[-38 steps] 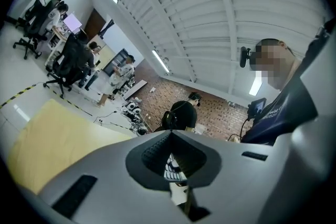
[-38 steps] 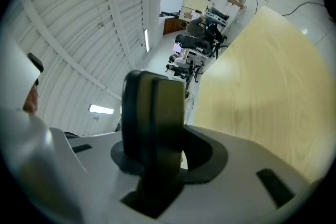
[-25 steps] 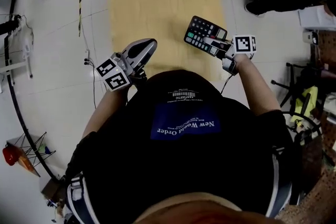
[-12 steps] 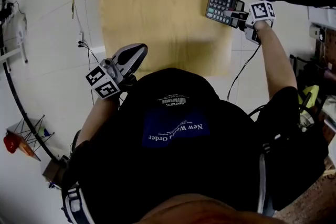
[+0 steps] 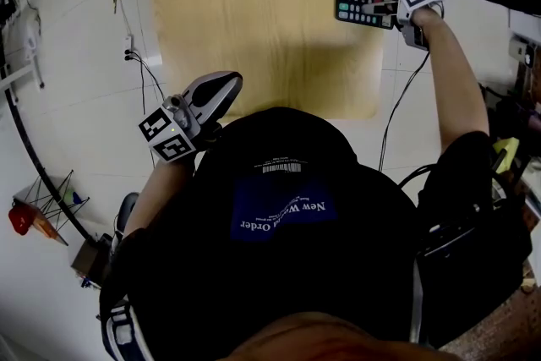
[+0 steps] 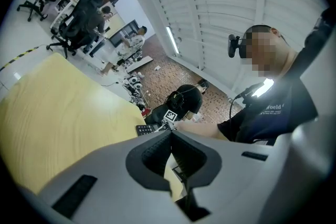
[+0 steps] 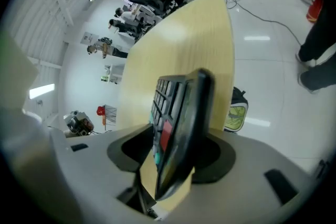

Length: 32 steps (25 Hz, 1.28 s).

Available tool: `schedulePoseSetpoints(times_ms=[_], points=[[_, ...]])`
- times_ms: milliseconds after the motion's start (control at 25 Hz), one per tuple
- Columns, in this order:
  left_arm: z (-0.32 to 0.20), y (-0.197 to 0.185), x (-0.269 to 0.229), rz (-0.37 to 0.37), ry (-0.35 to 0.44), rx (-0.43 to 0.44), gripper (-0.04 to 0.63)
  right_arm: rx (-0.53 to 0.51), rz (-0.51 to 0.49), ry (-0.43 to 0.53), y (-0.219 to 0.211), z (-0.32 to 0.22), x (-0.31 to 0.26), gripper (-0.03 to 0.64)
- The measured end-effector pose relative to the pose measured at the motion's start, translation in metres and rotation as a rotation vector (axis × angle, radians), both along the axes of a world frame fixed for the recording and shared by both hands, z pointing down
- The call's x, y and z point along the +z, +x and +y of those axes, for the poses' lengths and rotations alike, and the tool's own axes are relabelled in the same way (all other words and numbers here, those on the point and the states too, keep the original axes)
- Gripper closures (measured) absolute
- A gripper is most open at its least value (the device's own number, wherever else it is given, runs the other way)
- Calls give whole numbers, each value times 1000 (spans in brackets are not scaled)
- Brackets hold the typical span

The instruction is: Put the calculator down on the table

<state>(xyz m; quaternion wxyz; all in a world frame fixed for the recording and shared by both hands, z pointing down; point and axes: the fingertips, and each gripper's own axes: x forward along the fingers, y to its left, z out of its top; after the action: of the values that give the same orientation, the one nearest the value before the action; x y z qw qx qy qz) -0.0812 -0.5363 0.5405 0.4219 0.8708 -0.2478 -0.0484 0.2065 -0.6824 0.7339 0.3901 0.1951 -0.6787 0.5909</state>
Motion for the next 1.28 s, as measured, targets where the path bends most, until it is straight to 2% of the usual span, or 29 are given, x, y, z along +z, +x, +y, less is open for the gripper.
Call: schedulePoseSetpoints(times_ms=[120,520,760,1040,1120,1280], points=[[0,1,0,1,-5,0,589,-23,64,14,0,-1,3,417],[4,-3,1,-1,-8,0,589,-16,170,82,3,-8,10,366],[11,-12,2,-5,-10,-12,589,36,210,120,5,-11,12,343],[18,-15,-3,-7,1,-14,589,117,282,221,17,-24,12,299],[21,-17,-3,-6,3,-17,589,155,276,251,18,-28,10,293],[27,-21,-4,-4,5,-26,589,251,193,291,17,-34,4,291]])
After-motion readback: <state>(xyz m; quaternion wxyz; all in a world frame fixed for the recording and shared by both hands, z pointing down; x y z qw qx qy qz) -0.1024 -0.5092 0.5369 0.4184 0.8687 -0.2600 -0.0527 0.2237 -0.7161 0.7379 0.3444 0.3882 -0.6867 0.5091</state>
